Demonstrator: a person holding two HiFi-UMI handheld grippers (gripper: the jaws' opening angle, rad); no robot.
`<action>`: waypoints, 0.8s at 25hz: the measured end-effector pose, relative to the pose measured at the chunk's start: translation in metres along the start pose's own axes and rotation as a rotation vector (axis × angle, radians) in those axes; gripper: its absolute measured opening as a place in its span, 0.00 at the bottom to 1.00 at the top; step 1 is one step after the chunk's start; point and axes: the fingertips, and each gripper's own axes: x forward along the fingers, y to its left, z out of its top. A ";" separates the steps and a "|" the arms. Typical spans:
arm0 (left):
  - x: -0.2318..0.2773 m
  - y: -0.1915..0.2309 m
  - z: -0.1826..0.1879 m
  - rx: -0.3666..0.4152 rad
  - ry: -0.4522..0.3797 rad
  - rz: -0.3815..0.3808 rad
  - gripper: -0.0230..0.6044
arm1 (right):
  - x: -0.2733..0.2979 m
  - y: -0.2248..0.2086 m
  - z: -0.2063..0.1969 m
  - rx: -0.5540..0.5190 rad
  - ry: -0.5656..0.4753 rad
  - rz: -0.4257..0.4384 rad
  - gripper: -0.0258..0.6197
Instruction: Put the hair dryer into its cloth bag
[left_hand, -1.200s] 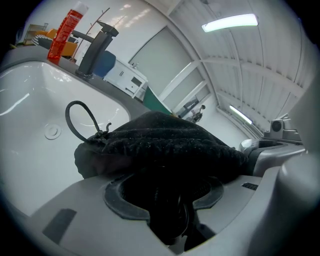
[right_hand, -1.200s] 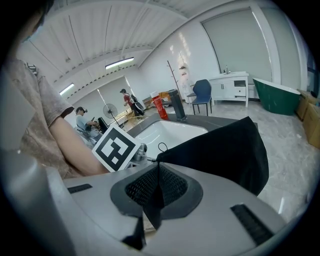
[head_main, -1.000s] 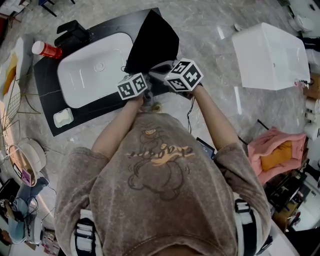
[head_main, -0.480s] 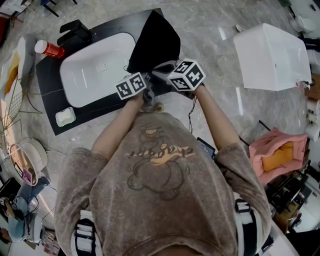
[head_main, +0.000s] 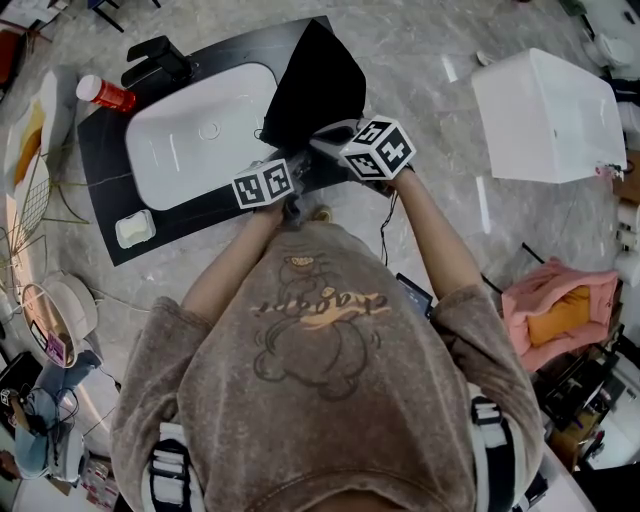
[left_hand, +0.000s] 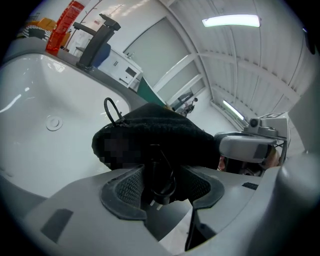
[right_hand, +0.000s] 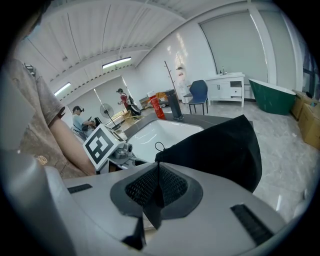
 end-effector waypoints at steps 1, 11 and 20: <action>0.000 -0.002 -0.003 0.009 0.006 -0.005 0.38 | 0.000 0.000 -0.001 0.000 0.000 -0.001 0.06; 0.006 0.002 -0.013 0.041 0.080 0.028 0.33 | 0.005 0.005 -0.001 -0.003 0.005 0.001 0.06; 0.006 -0.010 0.005 -0.014 0.039 -0.001 0.32 | 0.003 0.006 -0.003 -0.002 0.008 0.000 0.06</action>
